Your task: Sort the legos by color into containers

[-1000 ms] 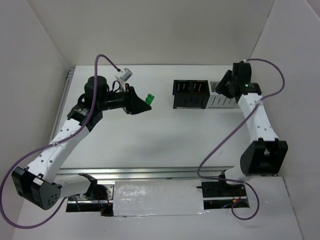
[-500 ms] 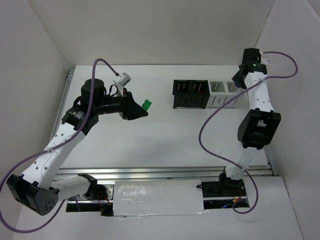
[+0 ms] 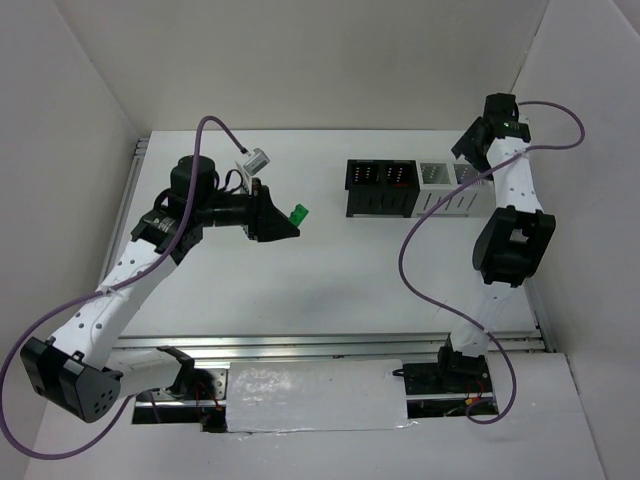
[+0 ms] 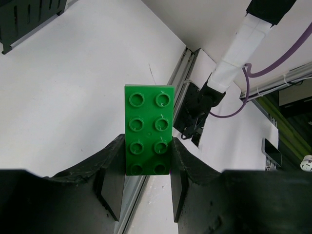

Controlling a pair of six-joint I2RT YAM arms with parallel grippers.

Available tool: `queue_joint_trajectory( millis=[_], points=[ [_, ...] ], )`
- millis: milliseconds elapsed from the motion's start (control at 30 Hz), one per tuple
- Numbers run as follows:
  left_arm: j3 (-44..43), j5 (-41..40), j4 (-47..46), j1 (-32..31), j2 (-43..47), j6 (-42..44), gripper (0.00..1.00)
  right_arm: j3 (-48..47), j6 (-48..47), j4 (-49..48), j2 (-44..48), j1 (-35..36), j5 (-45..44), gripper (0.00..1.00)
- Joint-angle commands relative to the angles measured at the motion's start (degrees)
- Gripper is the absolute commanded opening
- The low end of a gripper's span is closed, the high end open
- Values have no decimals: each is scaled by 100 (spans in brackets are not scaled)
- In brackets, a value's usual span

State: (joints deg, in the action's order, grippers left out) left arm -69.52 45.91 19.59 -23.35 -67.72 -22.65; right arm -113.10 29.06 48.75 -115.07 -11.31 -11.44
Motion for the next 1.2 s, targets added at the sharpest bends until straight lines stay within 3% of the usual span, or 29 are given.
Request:
queue_joint_trajectory(
  millis=[0, 133, 200, 267, 300, 333, 367, 433, 533, 633, 767, 1167],
  points=[
    [-167, 243, -272, -11, 40, 68, 0, -335, -76, -15, 10, -29, 37, 86],
    [-211, 243, -219, -20, -4, 156, 0, -502, -58, 81, 2, -29, 107, 87],
    [-220, 295, -254, -20, -48, 165, 0, -529, -32, 135, 90, -3, 597, 88],
    [-194, 339, -333, -11, -100, 139, 0, -163, -241, -119, 510, 67, 1526, 98],
    [-185, 357, -377, -11, -127, 112, 0, 58, -295, -242, 694, 172, 2079, 99],
    [-185, 401, -482, -20, -153, 77, 0, 330, -356, -452, 1166, 234, 3512, 100],
    [-194, 427, -544, -11, -214, 60, 0, 654, -261, -959, 1423, 313, 4213, 99],
    [-237, 462, -649, -20, -302, 94, 0, 1368, 333, -1314, 2080, 759, 5026, 100],
    [-404, 191, -527, -116, -364, 479, 0, 1860, 924, -1429, 2872, 1855, 4880, 100],
    [-580, -756, -80, -423, -461, 1155, 0, 2537, 2239, -2041, 3593, 2884, 4626, 100],
    [-572, -1689, 71, -907, -540, 1685, 0, 3275, 2947, -2431, 4035, 3651, 4229, 99],
    [-466, -1392, -465, -1092, -514, 1439, 0, 3750, 2930, -2203, 4431, 4128, 3807, 84]
  ],
)
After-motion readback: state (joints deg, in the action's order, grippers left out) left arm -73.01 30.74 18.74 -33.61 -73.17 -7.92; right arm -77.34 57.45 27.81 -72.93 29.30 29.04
